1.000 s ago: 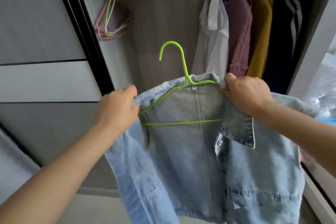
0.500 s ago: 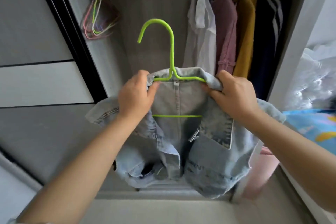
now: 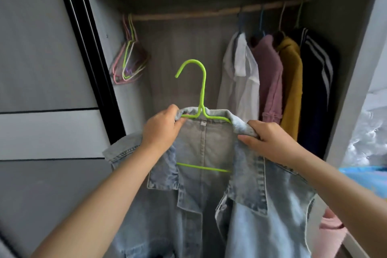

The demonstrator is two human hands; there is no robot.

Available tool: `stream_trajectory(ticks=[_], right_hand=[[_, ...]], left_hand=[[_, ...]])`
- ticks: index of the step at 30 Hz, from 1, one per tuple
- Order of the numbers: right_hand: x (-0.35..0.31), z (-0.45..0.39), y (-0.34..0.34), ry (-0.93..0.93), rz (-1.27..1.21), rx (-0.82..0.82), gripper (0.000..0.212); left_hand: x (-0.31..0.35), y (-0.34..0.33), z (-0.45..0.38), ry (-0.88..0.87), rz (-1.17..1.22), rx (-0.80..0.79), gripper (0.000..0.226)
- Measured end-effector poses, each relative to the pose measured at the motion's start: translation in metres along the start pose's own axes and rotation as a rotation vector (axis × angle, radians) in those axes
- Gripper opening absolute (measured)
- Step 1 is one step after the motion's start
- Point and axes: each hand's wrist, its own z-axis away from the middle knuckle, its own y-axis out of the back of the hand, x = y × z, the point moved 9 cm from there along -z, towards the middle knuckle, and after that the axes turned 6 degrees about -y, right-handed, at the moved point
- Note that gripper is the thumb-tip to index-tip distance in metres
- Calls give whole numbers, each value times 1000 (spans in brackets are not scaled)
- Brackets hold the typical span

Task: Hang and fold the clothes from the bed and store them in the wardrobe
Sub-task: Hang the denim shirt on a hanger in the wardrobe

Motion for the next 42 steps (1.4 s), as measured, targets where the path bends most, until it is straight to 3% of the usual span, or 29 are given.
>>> stream_trajectory(ticks=[3, 7, 11, 17, 20, 24, 28, 33, 37, 42], right_hand=[[2, -19, 10, -67, -6, 104, 36], [27, -31, 28, -224, -32, 224, 42], [51, -64, 42, -374, -118, 265, 39], [59, -156, 53, -414, -349, 374, 21], [66, -218, 57, -387, -434, 430, 27], [80, -304, 69, -406, -591, 444, 23], [99, -369, 77, -485, -737, 459, 41], [128, -409, 66, -563, -700, 474, 40], [147, -417, 53, -563, -814, 477, 35], [161, -413, 37, -523, -837, 493, 75]], left_hand=[[-13, -18, -19, -32, 22, -130, 46], [-33, -31, -35, -42, -40, -202, 87], [-51, -37, -70, -68, -169, -192, 51], [-61, -48, -156, -76, -276, -138, 40], [-64, -49, -206, -93, -290, -48, 36], [-76, -53, -280, -101, -369, -9, 39], [-93, -67, -339, -71, -396, 9, 45], [-100, -100, -391, -89, -355, -9, 47], [-93, -112, -433, -102, -248, 34, 64], [-75, -130, -467, -138, -241, 31, 69]])
